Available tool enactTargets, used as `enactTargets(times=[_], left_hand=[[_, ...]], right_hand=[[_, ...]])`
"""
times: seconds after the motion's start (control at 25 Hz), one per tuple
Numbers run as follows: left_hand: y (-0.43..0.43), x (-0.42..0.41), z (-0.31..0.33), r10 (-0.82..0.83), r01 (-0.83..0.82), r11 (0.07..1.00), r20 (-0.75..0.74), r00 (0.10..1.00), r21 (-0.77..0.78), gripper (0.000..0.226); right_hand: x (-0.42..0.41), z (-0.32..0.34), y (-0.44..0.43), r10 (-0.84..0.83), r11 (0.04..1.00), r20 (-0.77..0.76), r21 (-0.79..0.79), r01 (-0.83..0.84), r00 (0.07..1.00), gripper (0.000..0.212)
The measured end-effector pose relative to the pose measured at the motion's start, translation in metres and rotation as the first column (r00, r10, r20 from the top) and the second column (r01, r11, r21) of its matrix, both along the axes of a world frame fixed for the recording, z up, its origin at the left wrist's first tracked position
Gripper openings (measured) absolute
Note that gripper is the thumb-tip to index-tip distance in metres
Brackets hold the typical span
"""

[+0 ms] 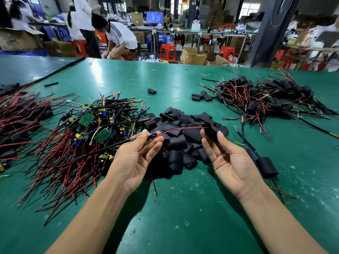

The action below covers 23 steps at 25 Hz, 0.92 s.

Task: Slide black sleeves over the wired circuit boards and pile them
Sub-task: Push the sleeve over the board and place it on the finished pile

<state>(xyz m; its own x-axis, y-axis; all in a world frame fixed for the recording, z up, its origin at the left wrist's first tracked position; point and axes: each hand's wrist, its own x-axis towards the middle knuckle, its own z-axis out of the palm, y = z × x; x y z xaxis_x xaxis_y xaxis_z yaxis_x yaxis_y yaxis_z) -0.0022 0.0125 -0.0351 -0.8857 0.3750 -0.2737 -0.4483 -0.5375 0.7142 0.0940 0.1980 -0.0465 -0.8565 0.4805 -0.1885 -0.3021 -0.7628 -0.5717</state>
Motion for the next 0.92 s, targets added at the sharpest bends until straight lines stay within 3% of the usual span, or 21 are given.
enactTargets(times=[0.24,0.44,0.6,0.8,0.92], left_hand=[[0.000,0.001,0.001,-0.005,0.005,1.000,0.000,1.000,-0.003,0.017],[0.000,0.001,-0.001,-0.018,0.017,1.000,-0.020,1.000,-0.008,0.016],[0.003,0.005,-0.002,-0.026,0.025,1.000,-0.094,0.995,-0.011,0.011],[0.005,0.012,0.002,-0.192,0.198,0.976,-0.069,0.979,0.093,0.020],[0.008,0.016,0.002,-0.222,0.228,0.972,-0.095,0.970,0.064,0.021]], right_hand=[[0.002,0.002,0.003,0.014,0.998,0.014,-0.062,-0.013,1.000,0.017],[0.001,0.001,-0.001,0.030,0.999,0.006,-0.027,-0.030,1.000,0.027],[-0.001,-0.002,-0.007,0.001,0.992,0.024,0.126,-0.004,1.000,0.022],[-0.001,-0.005,-0.011,0.004,0.978,0.037,0.210,-0.012,0.999,0.040],[-0.003,-0.007,-0.020,0.041,0.961,0.054,0.272,-0.055,0.998,0.046]])
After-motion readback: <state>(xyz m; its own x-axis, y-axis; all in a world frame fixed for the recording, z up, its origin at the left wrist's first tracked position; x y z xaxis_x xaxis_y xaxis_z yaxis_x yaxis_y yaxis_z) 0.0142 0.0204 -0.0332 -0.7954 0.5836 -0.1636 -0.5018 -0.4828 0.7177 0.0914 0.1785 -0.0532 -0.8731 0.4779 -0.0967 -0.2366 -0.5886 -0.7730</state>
